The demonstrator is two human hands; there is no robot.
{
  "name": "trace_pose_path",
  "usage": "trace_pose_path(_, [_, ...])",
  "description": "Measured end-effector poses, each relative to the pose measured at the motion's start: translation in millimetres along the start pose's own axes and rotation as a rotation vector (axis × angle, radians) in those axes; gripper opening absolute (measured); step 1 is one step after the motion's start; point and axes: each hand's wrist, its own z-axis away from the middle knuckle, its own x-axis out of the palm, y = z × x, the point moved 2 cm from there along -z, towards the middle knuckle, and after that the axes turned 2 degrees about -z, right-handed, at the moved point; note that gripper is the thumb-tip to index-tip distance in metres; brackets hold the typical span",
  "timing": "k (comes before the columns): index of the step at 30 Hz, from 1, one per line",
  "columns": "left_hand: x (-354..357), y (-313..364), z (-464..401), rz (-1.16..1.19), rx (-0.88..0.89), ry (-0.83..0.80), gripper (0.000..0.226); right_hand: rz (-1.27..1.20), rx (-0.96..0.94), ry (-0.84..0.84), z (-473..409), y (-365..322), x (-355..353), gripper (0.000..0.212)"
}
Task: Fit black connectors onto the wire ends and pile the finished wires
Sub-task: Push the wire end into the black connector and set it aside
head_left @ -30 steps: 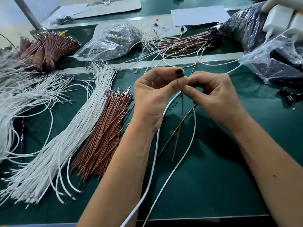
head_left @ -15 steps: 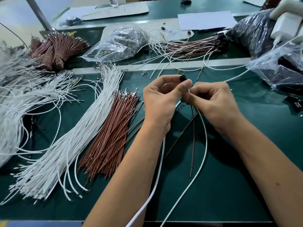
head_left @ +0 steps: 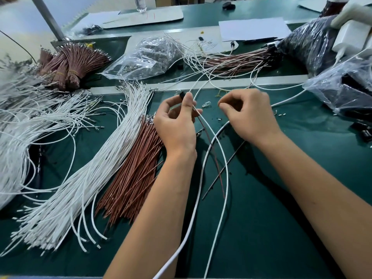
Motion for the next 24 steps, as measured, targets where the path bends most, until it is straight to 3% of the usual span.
trace_pose_path(5, [0.6, -1.2, -2.2, -0.050, 0.013, 0.046, 0.015, 0.316, -0.115, -0.237, -35.1, -2.8, 25.3, 0.029])
trace_pose_path(9, [0.8, 0.5, -3.0, -0.048, 0.000, 0.010, 0.017, 0.396, -0.204, -0.336, -47.3, -6.6, 32.9, 0.008])
trace_pose_path(13, [3.6, 1.3, -0.6, -0.091, 0.006, -0.094, 0.016, 0.424, -0.213, -0.312, -41.9, -2.8, 23.6, 0.009])
trace_pose_path(15, [5.7, 1.1, 1.4, -0.134, 0.017, -0.182, 0.017, 0.260, -0.175, -0.253, -29.8, -2.2, 12.1, 0.008])
trace_pose_path(20, [10.9, -3.6, 7.6, -0.315, 0.046, -0.379, 0.024, -0.414, 0.106, -0.025, 6.3, 11.9, -20.0, 0.010])
trace_pose_path(24, [13.1, -5.9, 9.4, -0.377, 0.067, -0.469, 0.020, -0.668, 0.210, 0.007, 22.3, 21.1, -33.3, 0.016])
